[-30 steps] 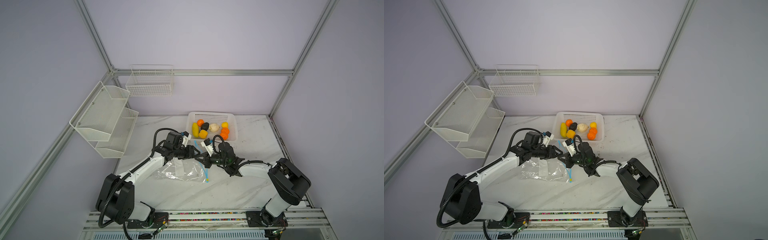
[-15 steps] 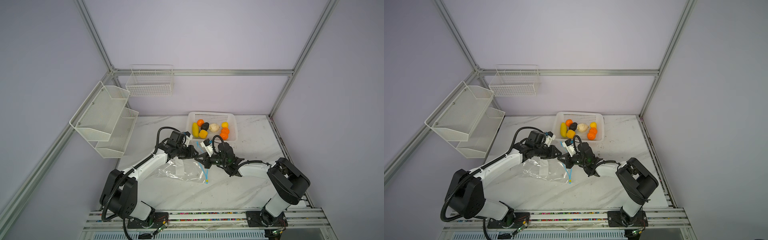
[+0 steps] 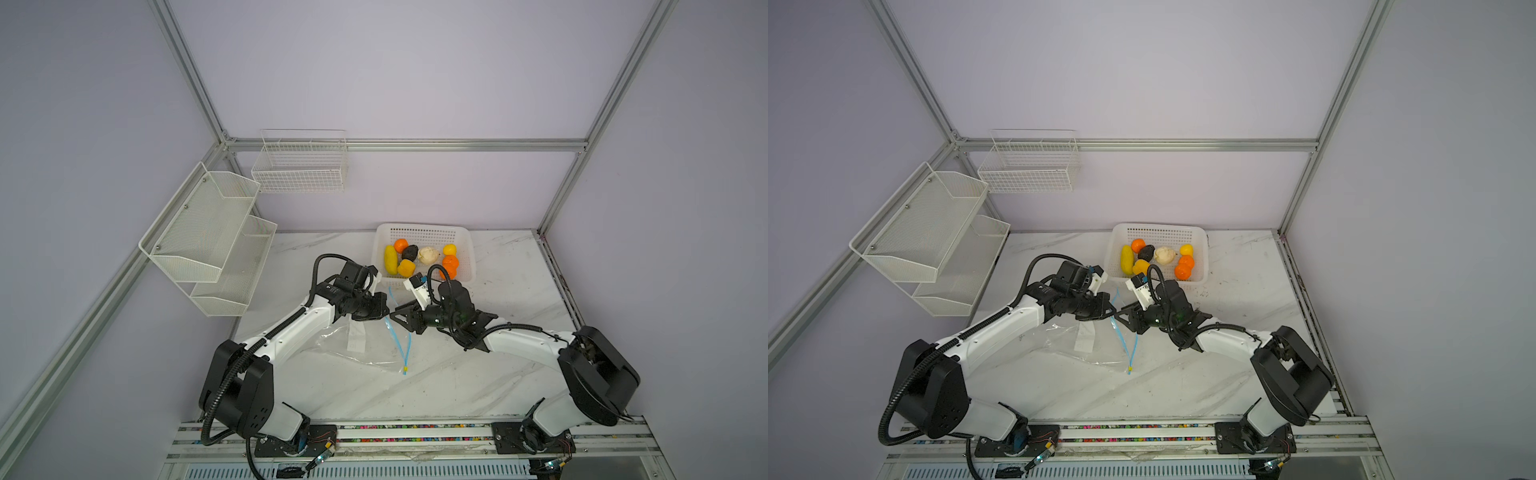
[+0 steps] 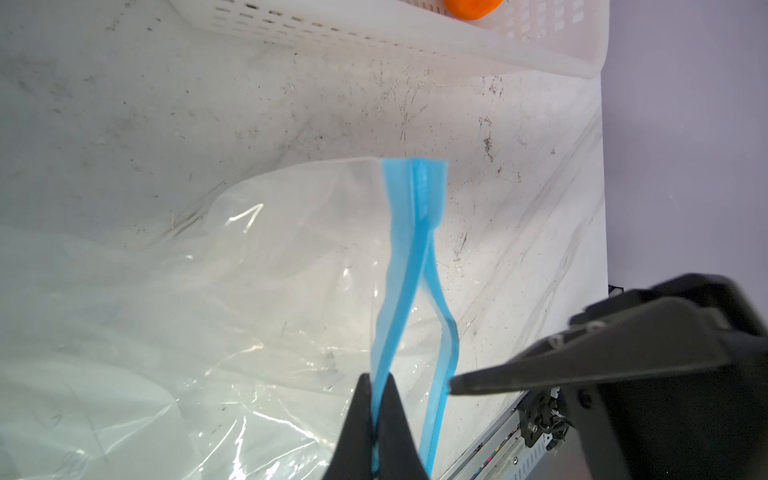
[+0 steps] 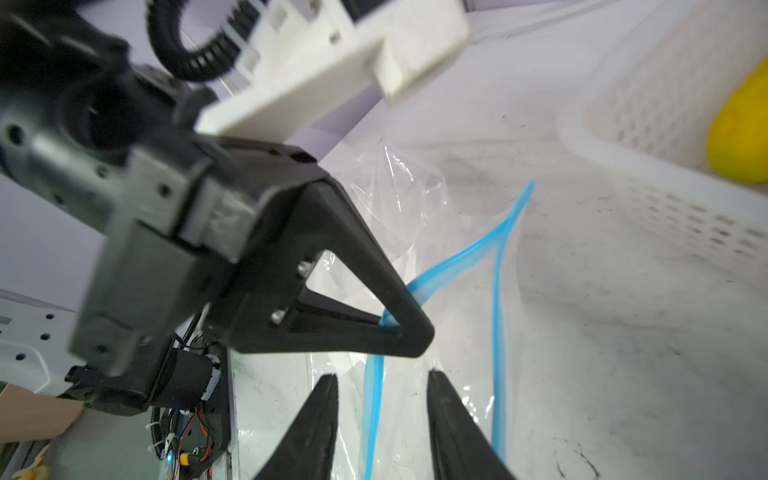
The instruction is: Place the food in the zip-top bag and seal the zipper
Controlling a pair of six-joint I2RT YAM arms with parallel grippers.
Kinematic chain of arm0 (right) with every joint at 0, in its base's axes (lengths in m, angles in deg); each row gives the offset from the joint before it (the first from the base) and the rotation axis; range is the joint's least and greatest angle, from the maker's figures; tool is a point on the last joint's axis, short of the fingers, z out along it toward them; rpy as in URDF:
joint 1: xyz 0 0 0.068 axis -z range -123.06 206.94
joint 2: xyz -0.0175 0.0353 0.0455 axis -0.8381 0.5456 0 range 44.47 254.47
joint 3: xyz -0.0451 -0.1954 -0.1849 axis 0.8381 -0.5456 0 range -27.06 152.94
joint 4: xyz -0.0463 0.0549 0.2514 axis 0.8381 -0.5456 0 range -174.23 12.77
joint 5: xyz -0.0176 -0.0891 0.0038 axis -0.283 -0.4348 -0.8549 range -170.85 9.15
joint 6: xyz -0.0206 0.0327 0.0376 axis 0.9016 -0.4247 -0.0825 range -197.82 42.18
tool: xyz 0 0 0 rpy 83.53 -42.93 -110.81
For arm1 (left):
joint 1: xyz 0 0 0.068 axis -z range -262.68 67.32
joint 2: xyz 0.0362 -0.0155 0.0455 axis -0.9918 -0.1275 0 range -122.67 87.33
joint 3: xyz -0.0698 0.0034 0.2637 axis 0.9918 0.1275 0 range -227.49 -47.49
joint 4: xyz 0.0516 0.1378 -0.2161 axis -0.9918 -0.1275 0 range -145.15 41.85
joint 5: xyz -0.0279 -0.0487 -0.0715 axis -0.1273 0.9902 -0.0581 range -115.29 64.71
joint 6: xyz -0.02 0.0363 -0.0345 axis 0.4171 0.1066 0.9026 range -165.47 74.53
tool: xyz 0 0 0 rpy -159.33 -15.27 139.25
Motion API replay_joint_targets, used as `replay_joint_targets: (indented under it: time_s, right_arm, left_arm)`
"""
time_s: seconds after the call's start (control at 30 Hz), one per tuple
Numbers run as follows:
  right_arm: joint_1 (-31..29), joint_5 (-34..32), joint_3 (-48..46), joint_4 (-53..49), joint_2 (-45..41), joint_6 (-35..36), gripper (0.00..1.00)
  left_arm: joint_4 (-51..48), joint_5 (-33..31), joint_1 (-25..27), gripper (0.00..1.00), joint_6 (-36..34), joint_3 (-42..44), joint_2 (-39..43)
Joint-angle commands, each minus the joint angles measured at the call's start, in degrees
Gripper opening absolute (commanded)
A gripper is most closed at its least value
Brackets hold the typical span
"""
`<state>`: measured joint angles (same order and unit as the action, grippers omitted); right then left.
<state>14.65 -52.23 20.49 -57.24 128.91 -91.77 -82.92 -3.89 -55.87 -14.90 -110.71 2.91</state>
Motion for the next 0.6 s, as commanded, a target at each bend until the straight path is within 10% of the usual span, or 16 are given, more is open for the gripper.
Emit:
replay_joint_targets:
  time_s: [0.0, 0.57]
  right_arm:
    - [0.09, -10.63, 2.23, -11.41, -3.53, 0.71, 0.39]
    - [0.09, -4.06, 3.03, -6.59, 6.17, -2.41, 0.37]
  left_arm:
    - [-2.15, -0.83, 0.17, 0.02, -0.68, -6.89, 1.58]
    - [-3.12, -0.46, 0.17, 0.02, 0.72, -7.78, 2.86]
